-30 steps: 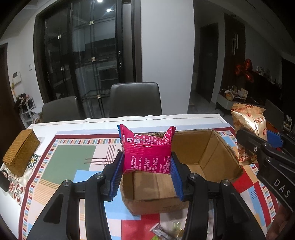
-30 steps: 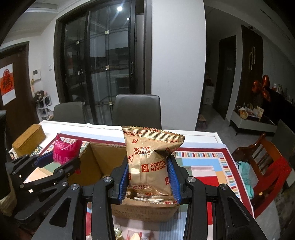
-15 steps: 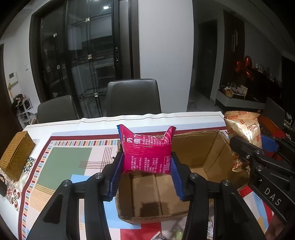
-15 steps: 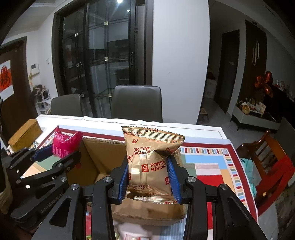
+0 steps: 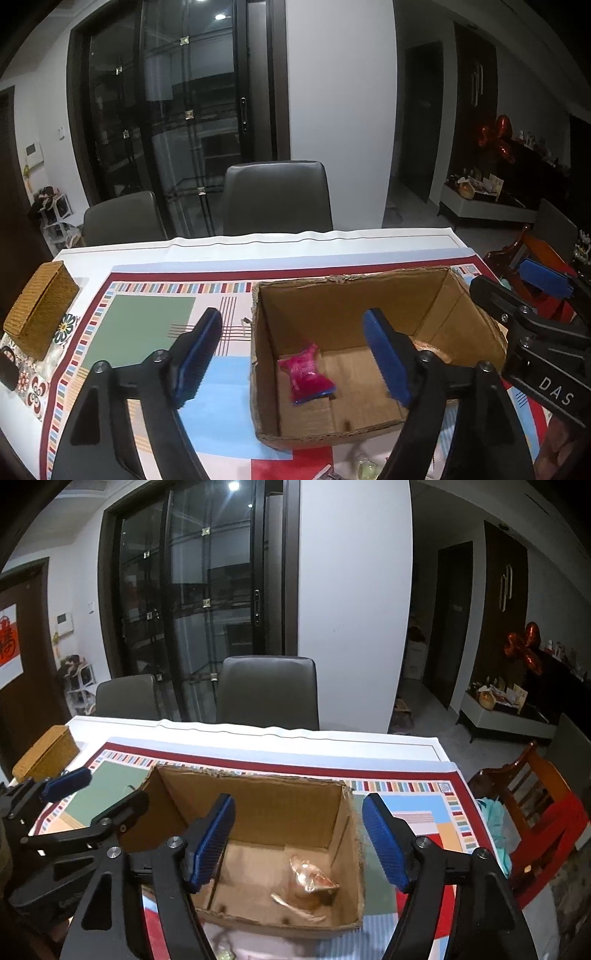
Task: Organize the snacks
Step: 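Open both tools to drop the gold packet and pink bag into the box, then withdraw both open tools from the box back toward the snack pile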
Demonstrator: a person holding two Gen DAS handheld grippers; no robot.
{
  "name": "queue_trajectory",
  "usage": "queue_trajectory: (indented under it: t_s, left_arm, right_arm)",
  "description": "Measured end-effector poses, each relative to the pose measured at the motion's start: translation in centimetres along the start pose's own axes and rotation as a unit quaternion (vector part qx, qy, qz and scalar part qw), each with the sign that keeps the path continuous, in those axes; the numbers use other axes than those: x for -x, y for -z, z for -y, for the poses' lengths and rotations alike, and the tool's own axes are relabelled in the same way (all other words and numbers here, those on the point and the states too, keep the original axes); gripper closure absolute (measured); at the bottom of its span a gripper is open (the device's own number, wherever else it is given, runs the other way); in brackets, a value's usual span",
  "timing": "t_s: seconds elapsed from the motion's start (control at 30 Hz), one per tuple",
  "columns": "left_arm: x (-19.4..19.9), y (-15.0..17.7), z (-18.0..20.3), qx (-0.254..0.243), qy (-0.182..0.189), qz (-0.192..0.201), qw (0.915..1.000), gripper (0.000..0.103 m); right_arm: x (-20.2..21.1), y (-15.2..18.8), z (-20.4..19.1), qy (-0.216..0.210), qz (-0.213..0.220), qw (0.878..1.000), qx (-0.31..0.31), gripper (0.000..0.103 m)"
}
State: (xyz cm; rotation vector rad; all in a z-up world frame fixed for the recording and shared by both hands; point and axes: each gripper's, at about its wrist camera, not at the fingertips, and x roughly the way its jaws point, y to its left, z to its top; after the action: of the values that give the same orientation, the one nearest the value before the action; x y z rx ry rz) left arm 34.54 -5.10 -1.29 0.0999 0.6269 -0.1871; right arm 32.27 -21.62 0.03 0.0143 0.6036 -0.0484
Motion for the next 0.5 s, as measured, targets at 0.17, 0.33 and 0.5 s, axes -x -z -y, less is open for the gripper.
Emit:
queue_trajectory:
  t_s: [0.17, 0.33, 0.5]
  left_arm:
    - [0.4, 0.2, -0.1, 0.002, -0.003, -0.001, 1.0000, 0.020]
    - [1.1, 0.2, -0.3, 0.000, -0.004, -0.001, 1.0000, 0.020]
    - [2.2, 0.4, -0.4, -0.002, -0.006, 0.003, 1.0000, 0.020]
  right_arm:
    - [0.4, 0.4, 0.0, 0.000, -0.001, 1.000, -0.004, 0.031]
    - [1.0, 0.5, -0.1, 0.000, 0.000, 1.000, -0.005, 0.031]
    - [1.8, 0.6, 0.2, 0.001, 0.004, 1.000, -0.007, 0.031]
